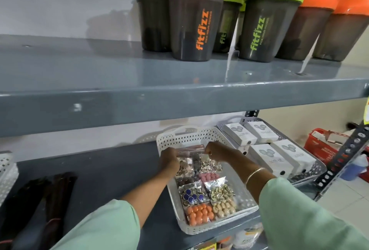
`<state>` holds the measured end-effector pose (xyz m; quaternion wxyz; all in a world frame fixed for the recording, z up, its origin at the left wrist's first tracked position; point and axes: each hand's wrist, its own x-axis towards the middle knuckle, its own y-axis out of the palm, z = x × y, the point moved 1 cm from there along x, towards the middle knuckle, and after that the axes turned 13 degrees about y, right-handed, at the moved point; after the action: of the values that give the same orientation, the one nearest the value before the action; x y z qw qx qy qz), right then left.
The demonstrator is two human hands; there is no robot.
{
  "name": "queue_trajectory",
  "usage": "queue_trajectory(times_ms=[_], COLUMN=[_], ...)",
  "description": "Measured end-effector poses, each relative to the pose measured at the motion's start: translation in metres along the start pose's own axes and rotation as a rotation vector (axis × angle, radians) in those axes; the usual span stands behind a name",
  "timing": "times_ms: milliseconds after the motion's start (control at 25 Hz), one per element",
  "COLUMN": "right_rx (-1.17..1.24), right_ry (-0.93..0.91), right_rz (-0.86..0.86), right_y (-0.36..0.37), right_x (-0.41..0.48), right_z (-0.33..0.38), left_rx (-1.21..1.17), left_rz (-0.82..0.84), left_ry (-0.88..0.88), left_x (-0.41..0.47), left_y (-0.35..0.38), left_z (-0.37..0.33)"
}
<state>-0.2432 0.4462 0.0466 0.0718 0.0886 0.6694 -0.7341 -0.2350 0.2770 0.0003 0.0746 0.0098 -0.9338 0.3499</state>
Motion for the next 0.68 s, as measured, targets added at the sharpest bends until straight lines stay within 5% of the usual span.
queue_trajectory(times_ms=[160, 360, 680], right_rx=[-0.022, 0.09, 0.395], right_ry=[0.024, -0.008, -0.14], right_rz=[0.103, 0.037, -0.269], right_y=[0.026, 0.027, -0.016], right_x=[0.005, 0.001, -0.032], right_z=[-0.006, -0.008, 0.076], left_rx=[0.194, 0.259, -0.048], left_rz=[0.107, 0.224, -0.026], left_ry=[-0.015, -0.03, 0.012], left_x=[-0.004, -0.017, -0.056], left_y=[0.014, 0.014, -0.081], left_z=[-0.005, -0.013, -0.02])
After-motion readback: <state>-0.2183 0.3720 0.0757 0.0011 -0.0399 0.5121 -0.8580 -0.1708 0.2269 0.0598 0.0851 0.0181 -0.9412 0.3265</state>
